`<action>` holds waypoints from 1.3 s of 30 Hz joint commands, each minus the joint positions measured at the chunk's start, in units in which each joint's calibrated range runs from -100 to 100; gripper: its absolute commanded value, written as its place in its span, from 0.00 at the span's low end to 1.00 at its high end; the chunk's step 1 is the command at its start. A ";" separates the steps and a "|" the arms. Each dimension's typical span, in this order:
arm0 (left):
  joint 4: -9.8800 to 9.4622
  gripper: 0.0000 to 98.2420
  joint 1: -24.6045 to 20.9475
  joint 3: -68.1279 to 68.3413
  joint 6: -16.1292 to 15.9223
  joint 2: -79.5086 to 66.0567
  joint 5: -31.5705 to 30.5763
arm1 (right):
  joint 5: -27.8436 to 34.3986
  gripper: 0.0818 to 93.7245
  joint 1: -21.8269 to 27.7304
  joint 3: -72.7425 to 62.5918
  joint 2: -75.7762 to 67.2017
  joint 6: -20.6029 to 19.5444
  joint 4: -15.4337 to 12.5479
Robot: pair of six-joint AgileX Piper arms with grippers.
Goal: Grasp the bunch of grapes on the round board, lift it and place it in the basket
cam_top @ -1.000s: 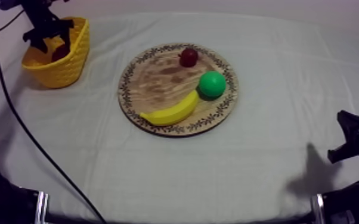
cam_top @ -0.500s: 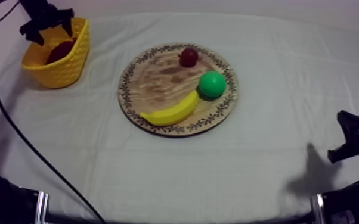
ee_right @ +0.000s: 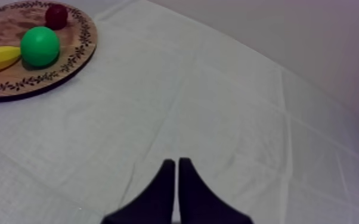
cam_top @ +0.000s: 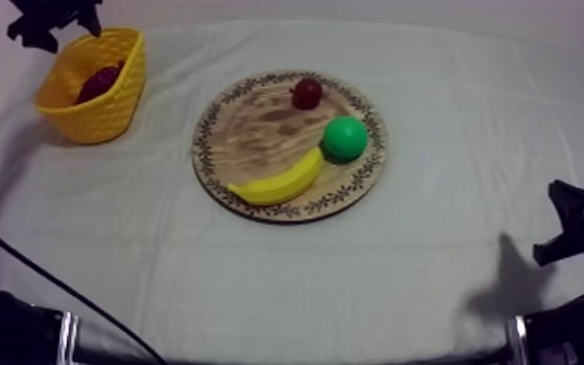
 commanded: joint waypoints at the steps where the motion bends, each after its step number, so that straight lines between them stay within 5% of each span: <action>1: 0.29 0.76 0.44 4.05 -0.22 -5.93 -2.63 | -0.03 0.00 -0.01 -0.02 -0.01 0.00 0.00; 23: 5.17 0.45 2.54 38.18 -6.84 -38.72 -22.66 | -0.03 0.00 -0.01 -0.02 -0.01 0.00 0.00; 39: 5.30 0.11 1.75 64.52 -4.45 -60.75 -37.98 | -0.03 0.00 -0.01 -0.02 -0.01 0.00 0.00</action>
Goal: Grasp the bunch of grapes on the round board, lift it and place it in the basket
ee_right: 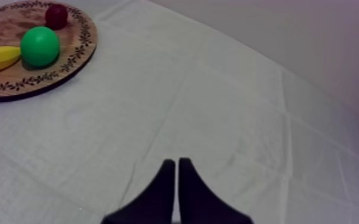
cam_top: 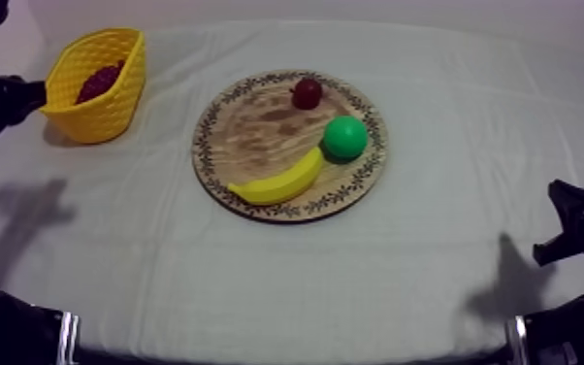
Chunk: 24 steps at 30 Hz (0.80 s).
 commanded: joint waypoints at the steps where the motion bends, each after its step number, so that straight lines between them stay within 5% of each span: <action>1: -0.25 0.08 -0.13 5.61 0.25 -5.38 -1.44 | -0.03 0.00 -0.01 -0.02 -0.01 0.00 0.00; 15: -7.18 0.00 -0.18 25.30 5.05 -28.42 -0.72 | -0.03 0.00 -0.01 -0.02 -0.01 0.00 0.00; 24: -7.10 0.00 -0.54 29.58 4.42 -39.66 5.03 | -0.03 0.00 -0.01 -0.02 -0.01 0.00 0.00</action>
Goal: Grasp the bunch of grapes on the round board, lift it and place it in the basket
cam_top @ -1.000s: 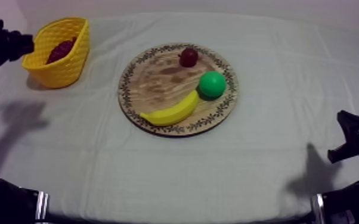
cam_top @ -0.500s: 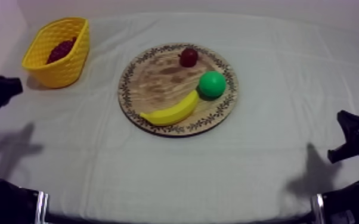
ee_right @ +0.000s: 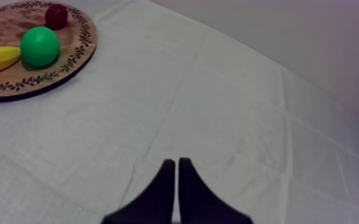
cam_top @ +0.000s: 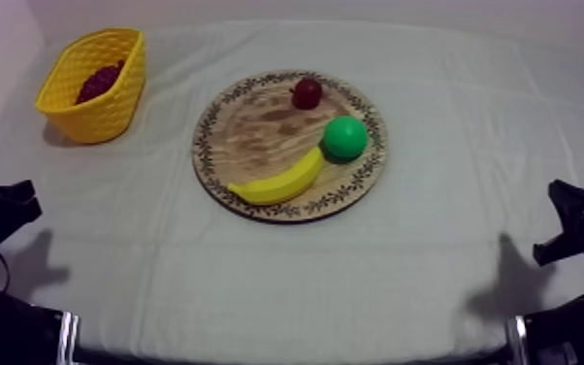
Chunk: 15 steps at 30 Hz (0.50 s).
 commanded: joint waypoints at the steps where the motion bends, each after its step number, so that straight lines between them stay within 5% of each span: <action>1: 0.18 0.00 -0.02 0.49 0.10 -2.93 0.21 | -0.03 0.00 -0.01 -0.02 -0.01 0.05 0.00; 15: 0.34 0.00 -0.96 3.78 0.64 -12.86 -1.81 | -0.03 0.00 -0.01 -0.02 -0.01 0.05 0.00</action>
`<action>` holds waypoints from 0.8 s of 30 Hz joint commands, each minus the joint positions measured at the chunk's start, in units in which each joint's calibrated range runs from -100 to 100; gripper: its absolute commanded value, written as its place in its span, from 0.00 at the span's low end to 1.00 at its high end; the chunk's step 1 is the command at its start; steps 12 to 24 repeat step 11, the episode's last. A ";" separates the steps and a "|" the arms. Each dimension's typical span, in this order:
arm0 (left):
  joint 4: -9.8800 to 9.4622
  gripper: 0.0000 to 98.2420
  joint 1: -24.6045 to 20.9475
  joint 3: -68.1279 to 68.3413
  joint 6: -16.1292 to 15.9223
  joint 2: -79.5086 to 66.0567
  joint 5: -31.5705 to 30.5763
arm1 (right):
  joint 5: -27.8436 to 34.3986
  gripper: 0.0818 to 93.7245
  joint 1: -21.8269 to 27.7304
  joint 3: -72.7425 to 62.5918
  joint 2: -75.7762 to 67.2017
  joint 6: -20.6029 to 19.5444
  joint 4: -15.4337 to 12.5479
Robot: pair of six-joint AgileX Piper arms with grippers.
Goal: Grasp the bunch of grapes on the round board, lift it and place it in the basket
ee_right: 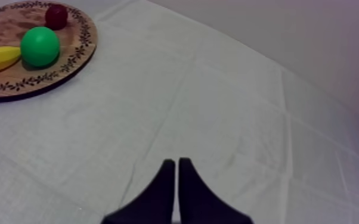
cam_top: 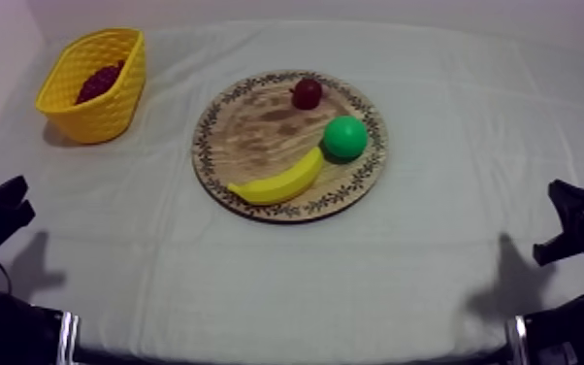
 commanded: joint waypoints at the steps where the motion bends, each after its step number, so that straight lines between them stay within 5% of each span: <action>1: 0.06 0.00 -0.28 1.07 0.08 -1.10 -2.11 | -0.03 0.00 -0.01 -0.02 -0.01 0.05 0.00; 11: 0.52 0.00 -0.76 4.70 4.10 -4.33 -8.84 | -0.03 0.00 -0.01 -0.02 -0.01 0.05 0.00; 24: 0.52 0.00 -0.76 4.70 4.10 -4.33 -8.84 | -0.03 0.00 -0.01 -0.02 -0.01 0.05 0.00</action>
